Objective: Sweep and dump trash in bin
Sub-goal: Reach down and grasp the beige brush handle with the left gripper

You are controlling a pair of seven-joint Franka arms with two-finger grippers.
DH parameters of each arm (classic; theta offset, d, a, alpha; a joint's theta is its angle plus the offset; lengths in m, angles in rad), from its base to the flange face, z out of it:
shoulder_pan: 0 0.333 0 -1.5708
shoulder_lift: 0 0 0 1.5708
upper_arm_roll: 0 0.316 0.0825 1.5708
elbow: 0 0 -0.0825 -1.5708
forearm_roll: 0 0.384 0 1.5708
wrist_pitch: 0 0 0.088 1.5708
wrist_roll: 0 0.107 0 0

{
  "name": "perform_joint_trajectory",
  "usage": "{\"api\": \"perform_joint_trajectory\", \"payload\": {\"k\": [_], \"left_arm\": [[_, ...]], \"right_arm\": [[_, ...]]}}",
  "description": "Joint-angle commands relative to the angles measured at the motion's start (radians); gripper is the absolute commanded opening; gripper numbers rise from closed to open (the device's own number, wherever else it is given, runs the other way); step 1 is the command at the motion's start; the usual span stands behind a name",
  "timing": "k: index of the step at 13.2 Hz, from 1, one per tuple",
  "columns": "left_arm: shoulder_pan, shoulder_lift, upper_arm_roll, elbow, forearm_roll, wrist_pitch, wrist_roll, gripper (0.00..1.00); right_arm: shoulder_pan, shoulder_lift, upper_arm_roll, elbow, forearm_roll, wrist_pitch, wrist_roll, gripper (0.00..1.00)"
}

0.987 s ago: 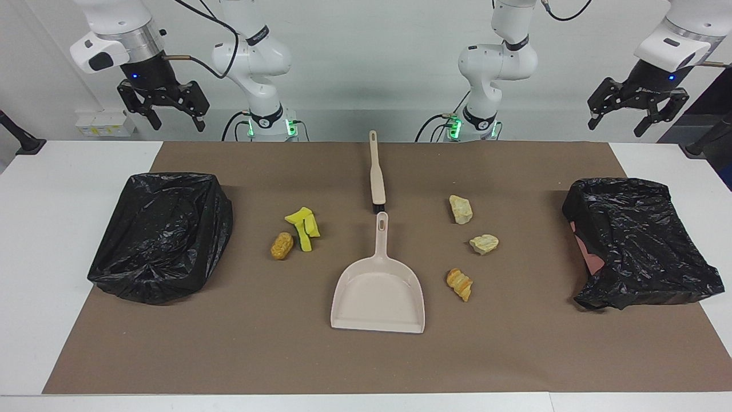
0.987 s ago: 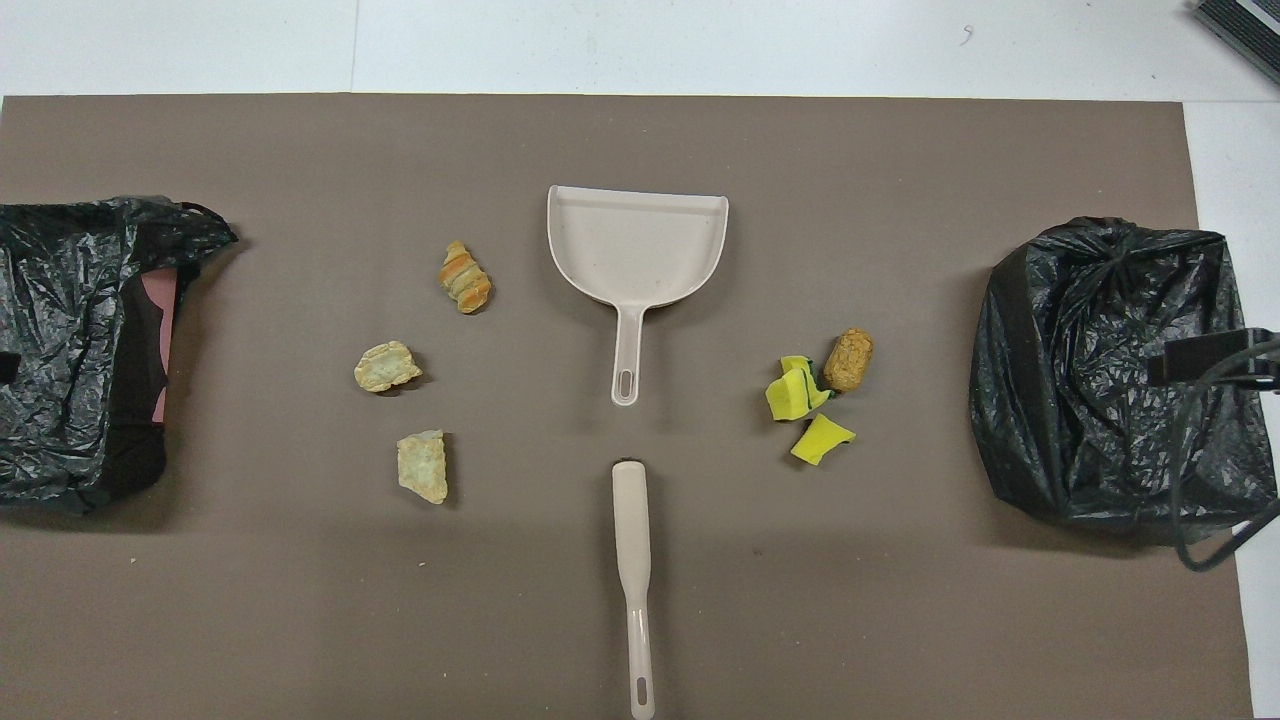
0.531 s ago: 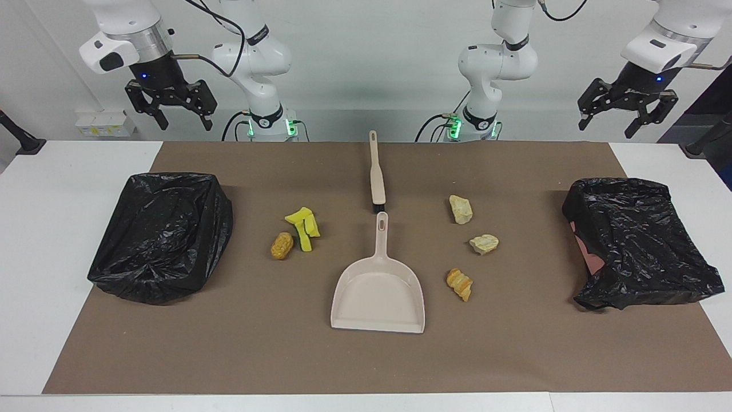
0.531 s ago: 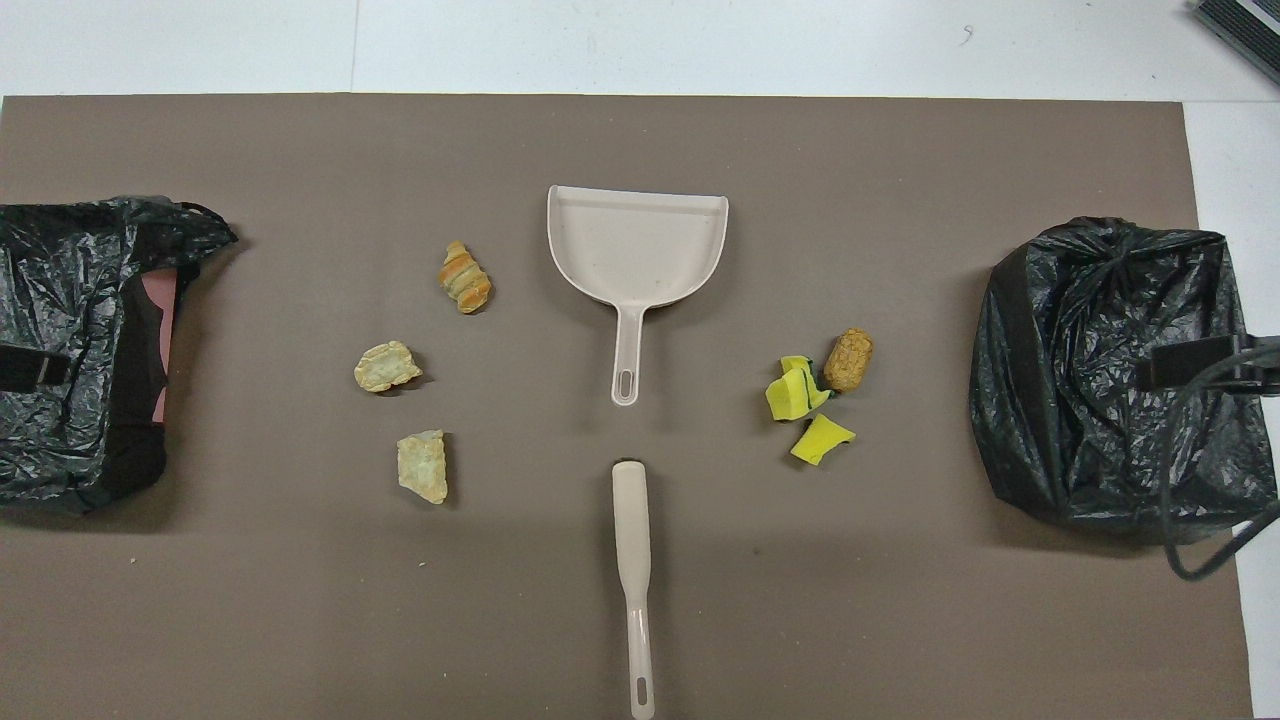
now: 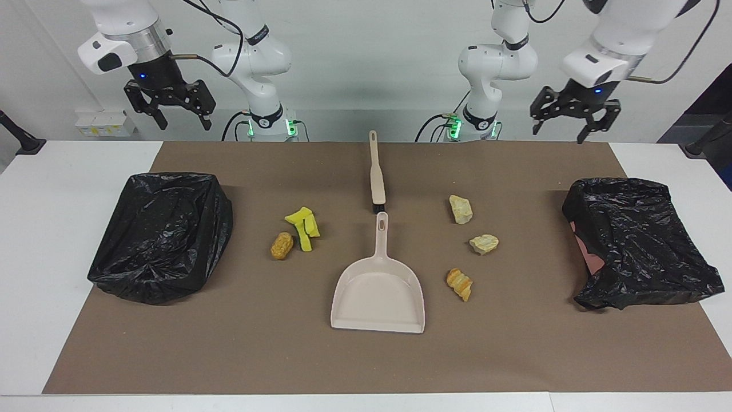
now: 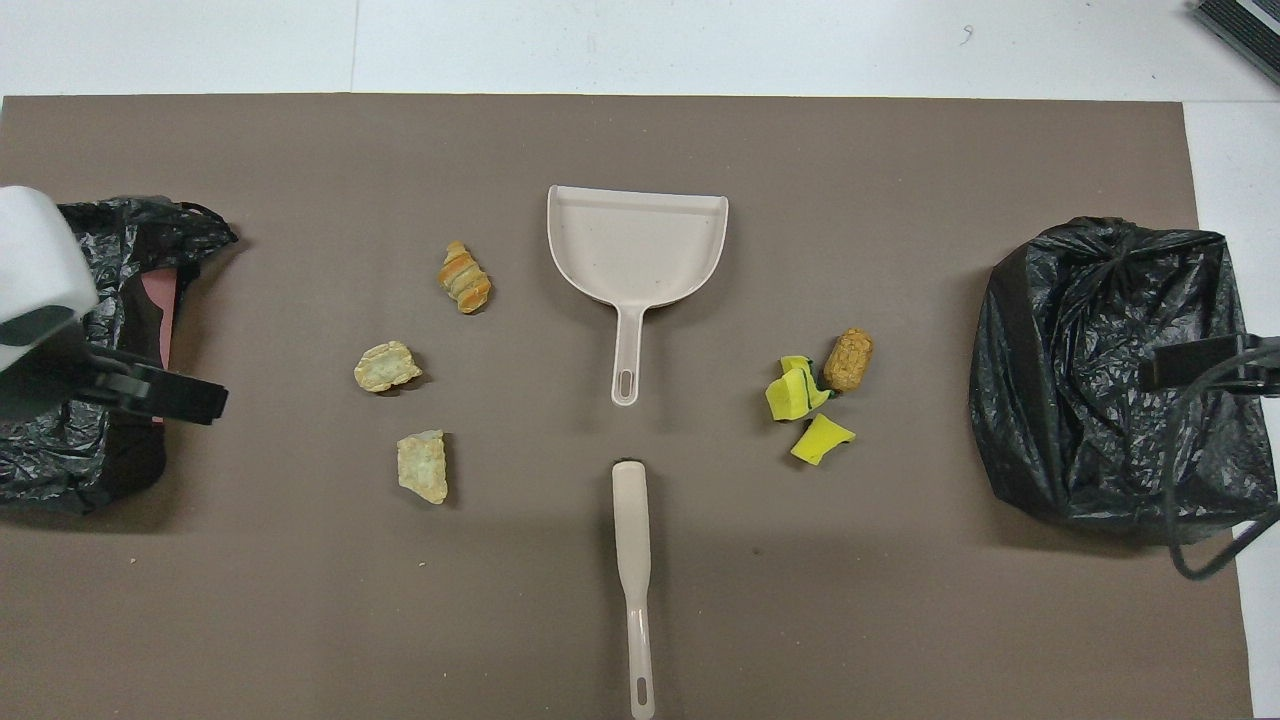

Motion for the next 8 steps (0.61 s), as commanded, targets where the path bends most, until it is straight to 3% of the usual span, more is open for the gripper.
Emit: {"api": "perform_joint_trajectory", "payload": {"k": [1,8], "left_arm": [[-0.094,-0.115,-0.015,-0.213,0.007,0.14,-0.133,1.0],[-0.369,-0.111,-0.015,-0.398,0.007,0.336,-0.484,1.0]], "right_arm": [[0.006,-0.022,-0.004,-0.024,0.002,-0.002,-0.016,1.0],[0.009,-0.024,-0.001,-0.024,0.002,0.0,-0.018,1.0]]}}
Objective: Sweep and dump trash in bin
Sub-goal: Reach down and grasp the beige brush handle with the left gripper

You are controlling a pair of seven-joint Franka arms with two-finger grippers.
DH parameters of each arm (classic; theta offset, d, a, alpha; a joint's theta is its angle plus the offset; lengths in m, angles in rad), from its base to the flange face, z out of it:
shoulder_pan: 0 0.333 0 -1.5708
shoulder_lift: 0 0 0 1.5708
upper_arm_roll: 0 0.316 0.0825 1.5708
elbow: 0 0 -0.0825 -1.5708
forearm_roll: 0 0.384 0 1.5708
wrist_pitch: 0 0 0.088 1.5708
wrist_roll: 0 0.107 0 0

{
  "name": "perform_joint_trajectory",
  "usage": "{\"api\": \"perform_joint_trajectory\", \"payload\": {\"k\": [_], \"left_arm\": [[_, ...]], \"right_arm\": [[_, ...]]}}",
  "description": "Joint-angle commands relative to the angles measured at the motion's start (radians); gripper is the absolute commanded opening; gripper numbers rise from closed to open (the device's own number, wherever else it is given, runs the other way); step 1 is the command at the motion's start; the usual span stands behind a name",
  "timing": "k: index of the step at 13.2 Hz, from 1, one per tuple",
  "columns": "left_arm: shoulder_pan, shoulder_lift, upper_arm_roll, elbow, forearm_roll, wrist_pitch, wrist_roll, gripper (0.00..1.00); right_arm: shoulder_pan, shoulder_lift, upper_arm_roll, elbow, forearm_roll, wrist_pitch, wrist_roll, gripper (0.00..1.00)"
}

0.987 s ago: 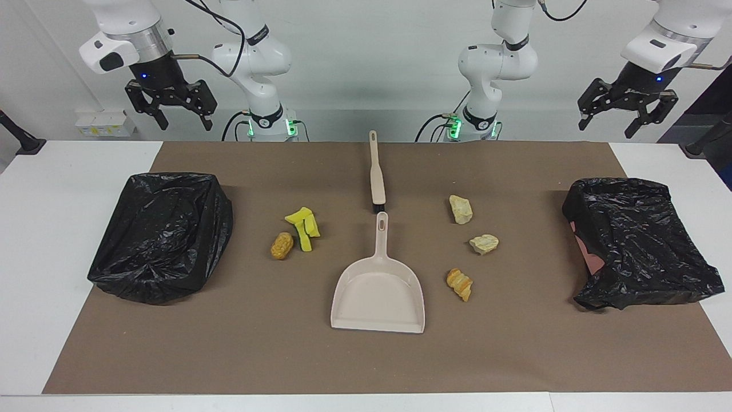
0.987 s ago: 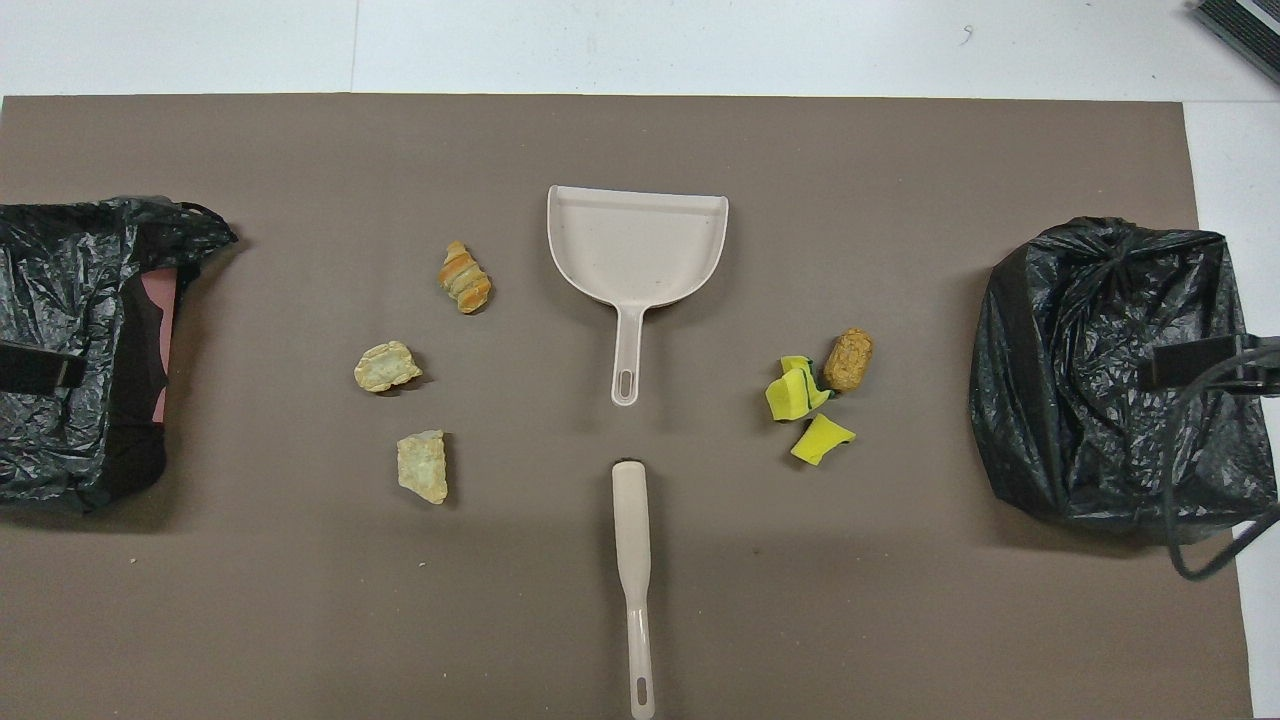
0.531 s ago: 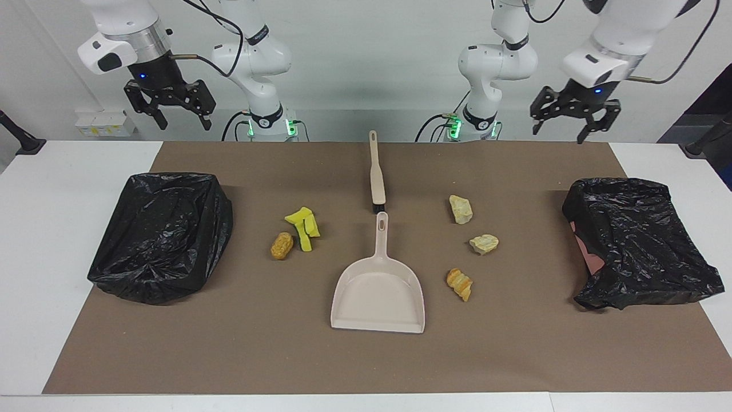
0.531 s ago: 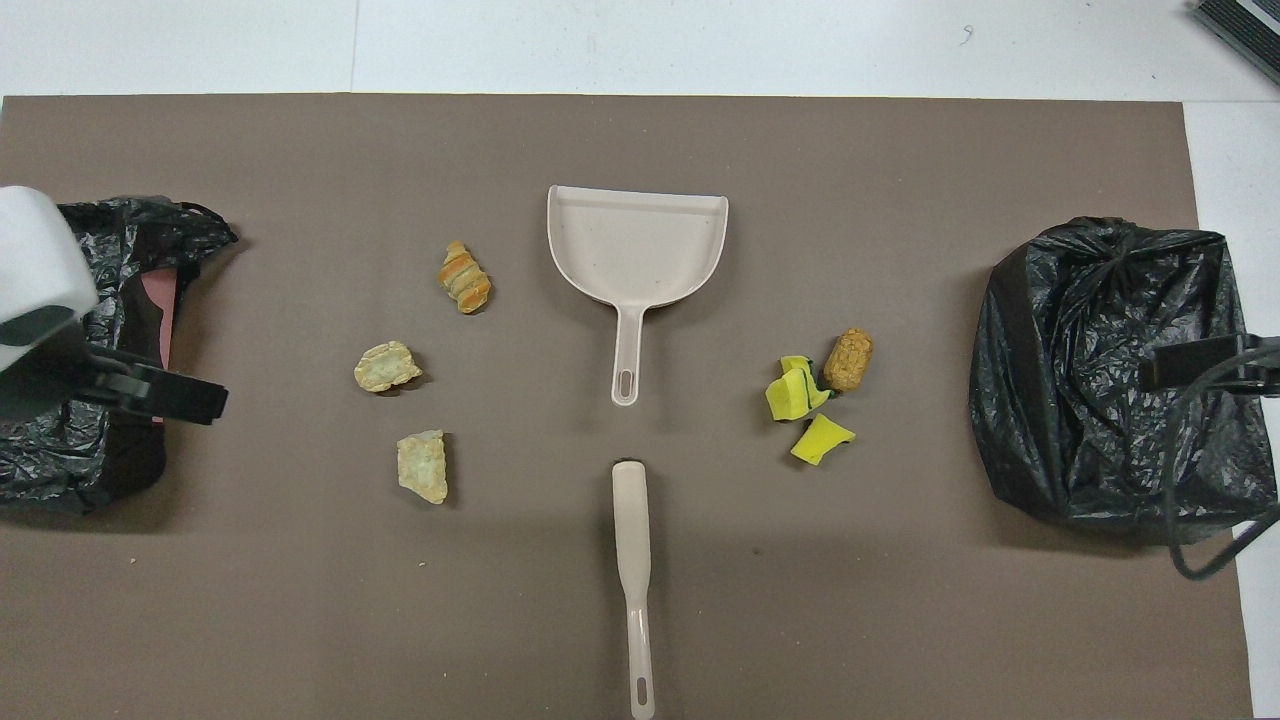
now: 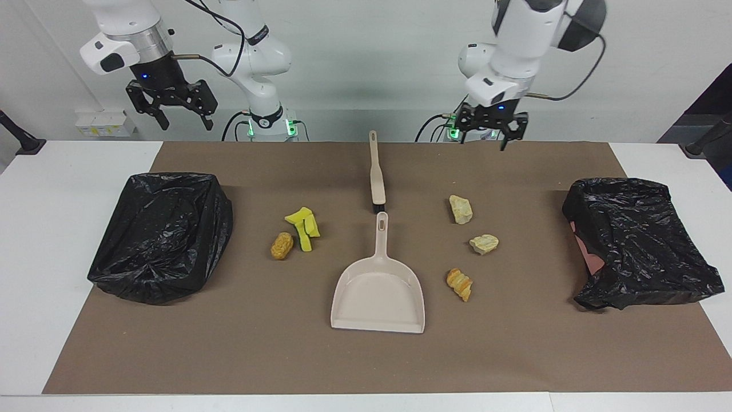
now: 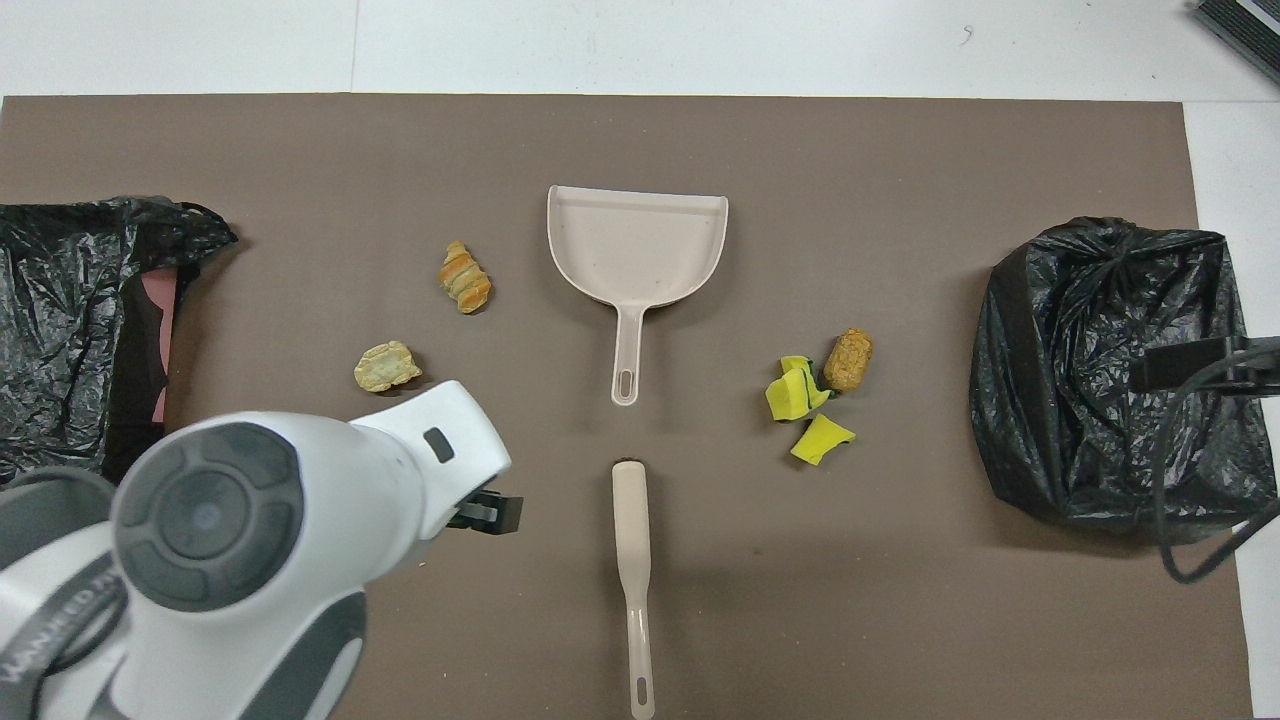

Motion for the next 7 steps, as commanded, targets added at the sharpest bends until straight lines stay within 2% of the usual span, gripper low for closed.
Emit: {"api": "perform_joint_trajectory", "payload": {"k": [1,4,7], "left_arm": [[-0.095,-0.024,0.019,-0.101,0.007,0.097,-0.106,1.0],[-0.177,-0.008,0.018,-0.164,0.007,0.174,-0.181,1.0],[-0.289,0.113,0.018,-0.184,0.007,0.299,-0.305,1.0]], "right_arm": [[0.0,-0.022,-0.001,-0.024,0.002,0.0,-0.018,1.0],[0.0,-0.022,-0.001,-0.024,0.002,0.0,-0.018,1.0],[0.0,-0.022,-0.001,-0.022,0.002,0.0,-0.019,1.0]]}}
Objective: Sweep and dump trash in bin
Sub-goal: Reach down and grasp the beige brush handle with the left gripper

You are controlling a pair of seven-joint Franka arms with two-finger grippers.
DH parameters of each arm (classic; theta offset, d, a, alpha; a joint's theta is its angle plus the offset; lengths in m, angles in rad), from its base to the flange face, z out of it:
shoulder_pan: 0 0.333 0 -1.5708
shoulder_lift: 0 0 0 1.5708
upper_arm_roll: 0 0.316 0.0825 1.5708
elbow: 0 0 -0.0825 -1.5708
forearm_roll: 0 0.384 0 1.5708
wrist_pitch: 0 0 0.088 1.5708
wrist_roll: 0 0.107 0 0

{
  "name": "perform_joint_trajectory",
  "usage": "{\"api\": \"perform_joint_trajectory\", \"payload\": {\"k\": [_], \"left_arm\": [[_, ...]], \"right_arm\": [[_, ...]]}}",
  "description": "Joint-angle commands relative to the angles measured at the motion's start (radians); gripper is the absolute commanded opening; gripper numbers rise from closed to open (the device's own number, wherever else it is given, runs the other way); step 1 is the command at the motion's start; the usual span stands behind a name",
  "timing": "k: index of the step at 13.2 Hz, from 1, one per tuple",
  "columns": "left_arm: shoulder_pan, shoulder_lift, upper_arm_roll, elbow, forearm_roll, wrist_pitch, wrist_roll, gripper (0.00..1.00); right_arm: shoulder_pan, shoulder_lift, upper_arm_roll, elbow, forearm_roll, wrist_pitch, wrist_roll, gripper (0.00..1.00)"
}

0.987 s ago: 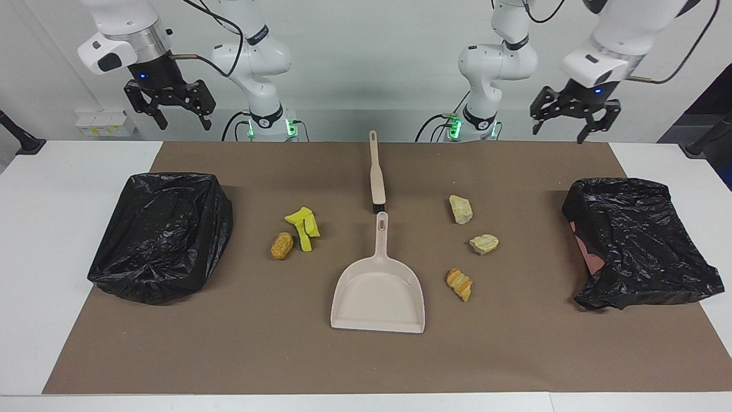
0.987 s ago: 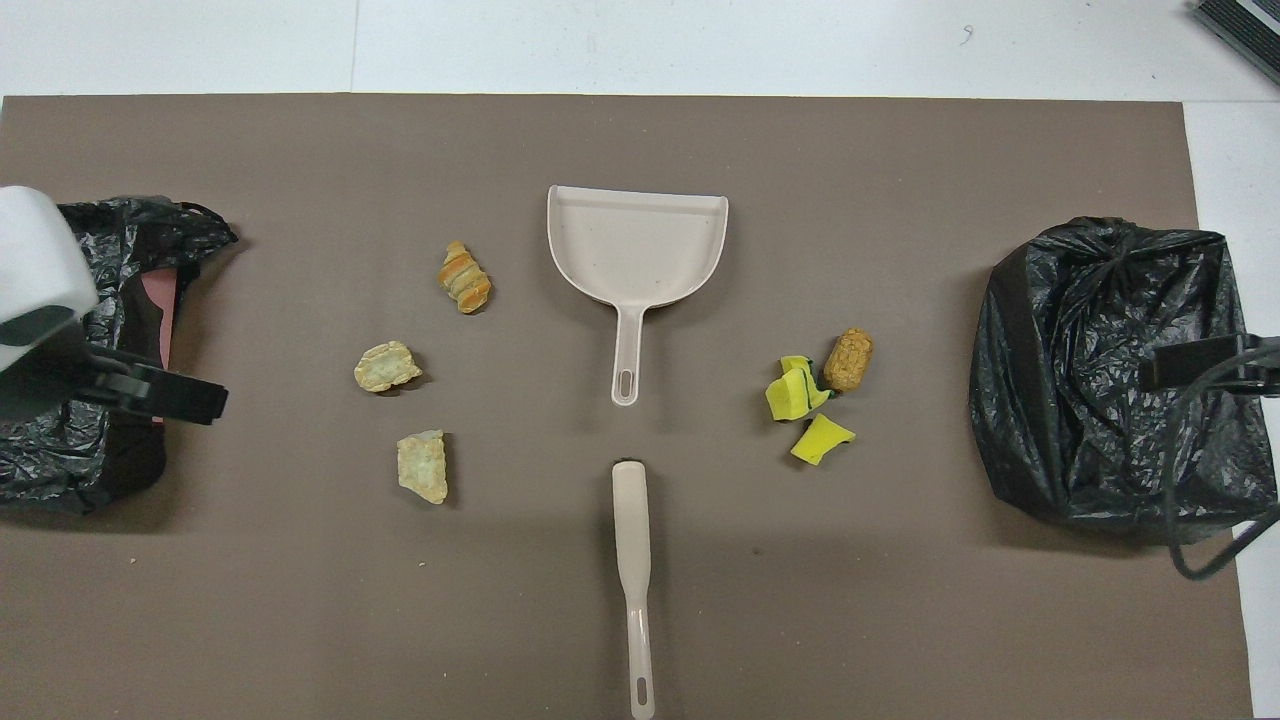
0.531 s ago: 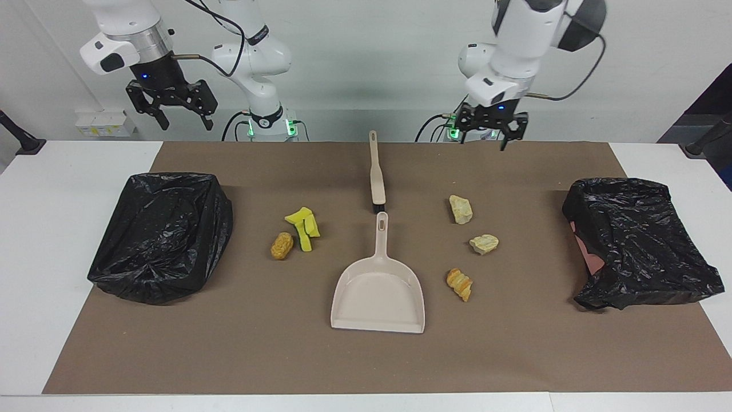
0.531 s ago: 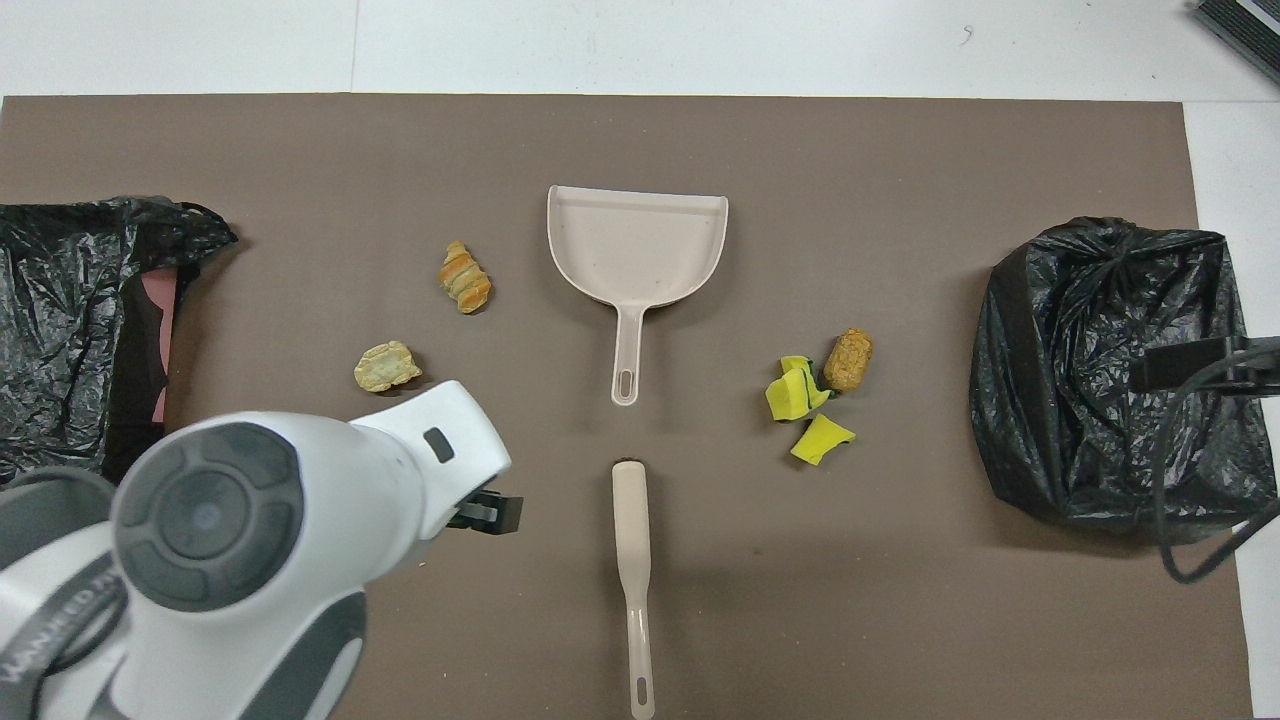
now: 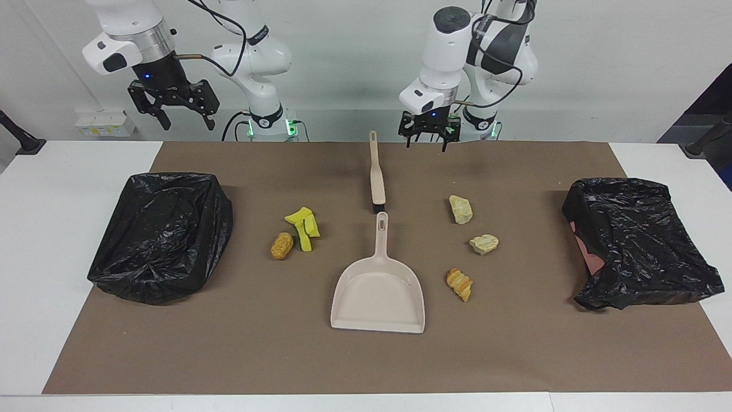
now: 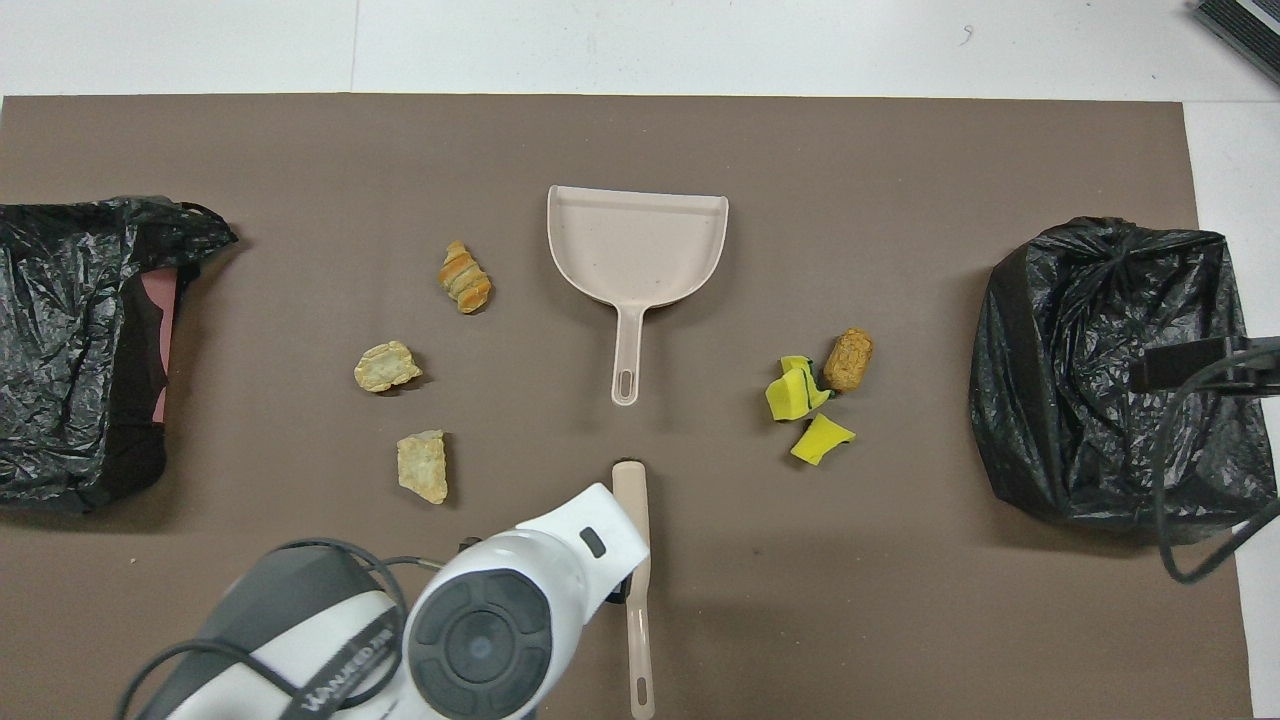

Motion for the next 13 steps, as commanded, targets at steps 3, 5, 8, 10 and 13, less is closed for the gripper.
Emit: {"api": "perform_joint_trajectory", "payload": {"k": [3,5,8,10,13], "left_arm": [[-0.124,0.139,0.018,-0.041,0.007,0.169,-0.128,1.0],[-0.154,0.139,0.016,-0.075,0.004,0.194,-0.154,1.0],[-0.182,0.117,0.013,-0.124,-0.012,0.208,-0.191,1.0],[-0.184,0.119,0.013,-0.129,-0.081,0.205,-0.175,0.84],[-0.185,0.117,0.013,-0.132,-0.091,0.196,-0.174,0.73]], "right_arm": [[-0.001,-0.022,-0.001,-0.024,0.002,-0.002,-0.022,1.0],[-0.003,-0.024,-0.001,-0.025,0.002,-0.008,-0.019,1.0],[-0.006,-0.022,-0.001,-0.025,0.002,-0.003,-0.022,1.0],[-0.006,-0.022,-0.001,-0.025,0.002,-0.008,-0.022,1.0],[-0.01,-0.024,-0.001,-0.027,0.002,-0.02,-0.019,1.0]]}}
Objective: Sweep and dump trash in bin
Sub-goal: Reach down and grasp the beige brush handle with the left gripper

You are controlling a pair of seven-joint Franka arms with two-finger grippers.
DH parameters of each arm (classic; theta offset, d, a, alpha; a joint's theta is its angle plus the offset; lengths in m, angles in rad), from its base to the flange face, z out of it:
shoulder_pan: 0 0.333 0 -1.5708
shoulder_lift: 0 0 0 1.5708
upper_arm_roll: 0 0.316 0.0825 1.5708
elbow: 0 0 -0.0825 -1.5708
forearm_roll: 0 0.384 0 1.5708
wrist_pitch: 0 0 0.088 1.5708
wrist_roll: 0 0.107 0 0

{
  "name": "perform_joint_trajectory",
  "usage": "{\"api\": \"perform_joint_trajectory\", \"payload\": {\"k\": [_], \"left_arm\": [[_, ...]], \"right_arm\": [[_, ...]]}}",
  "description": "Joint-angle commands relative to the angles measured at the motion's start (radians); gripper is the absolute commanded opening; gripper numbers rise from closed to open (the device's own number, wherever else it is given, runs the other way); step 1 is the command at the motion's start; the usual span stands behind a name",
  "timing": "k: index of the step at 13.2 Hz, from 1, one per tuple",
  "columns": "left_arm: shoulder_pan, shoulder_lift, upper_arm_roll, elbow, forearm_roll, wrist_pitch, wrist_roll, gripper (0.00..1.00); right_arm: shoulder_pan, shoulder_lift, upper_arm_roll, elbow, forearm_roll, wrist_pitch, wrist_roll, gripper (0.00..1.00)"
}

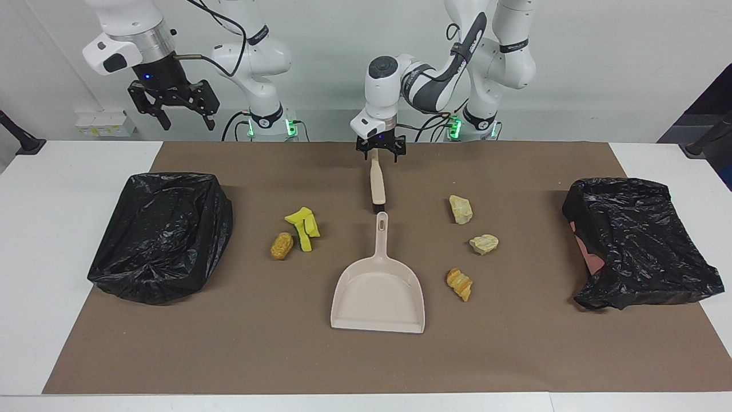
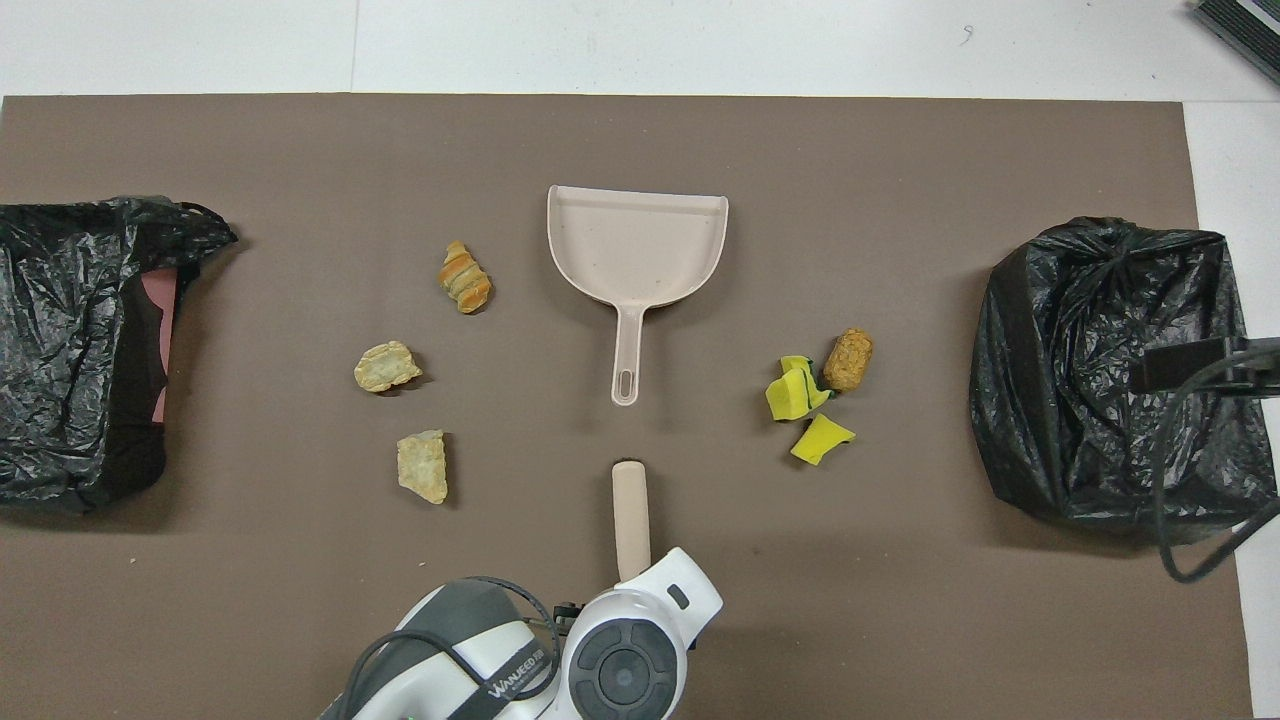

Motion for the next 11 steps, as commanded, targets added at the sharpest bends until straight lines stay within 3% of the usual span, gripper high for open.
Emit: {"api": "perform_joint_trajectory", "payload": {"k": [1,4,6,7,10,11], "left_arm": [[-0.018,-0.035,0.015,-0.041,-0.048,0.012,0.0,0.67],[-0.018,-0.038,0.015,-0.044,-0.068,-0.005,0.001,0.55],[-0.019,-0.038,0.015,-0.041,-0.074,-0.026,0.0,0.37],[-0.019,-0.038,0.015,-0.038,-0.077,-0.031,-0.006,0.22],[-0.018,-0.036,0.018,-0.03,-0.077,-0.05,0.003,0.01],[-0.013,-0.036,0.02,-0.025,-0.076,-0.066,0.007,0.0]], "right_arm": [[-0.009,-0.024,-0.001,-0.023,0.002,-0.018,-0.018,1.0],[-0.012,-0.024,-0.002,-0.021,0.002,-0.043,-0.021,1.0],[-0.012,-0.024,-0.004,-0.021,0.002,-0.048,-0.021,1.0],[-0.012,-0.024,-0.004,-0.021,0.002,-0.048,-0.021,1.0],[-0.012,-0.022,-0.007,-0.009,0.008,-0.058,-0.03,1.0],[-0.012,-0.021,-0.002,-0.009,0.009,-0.051,-0.028,1.0]]}}
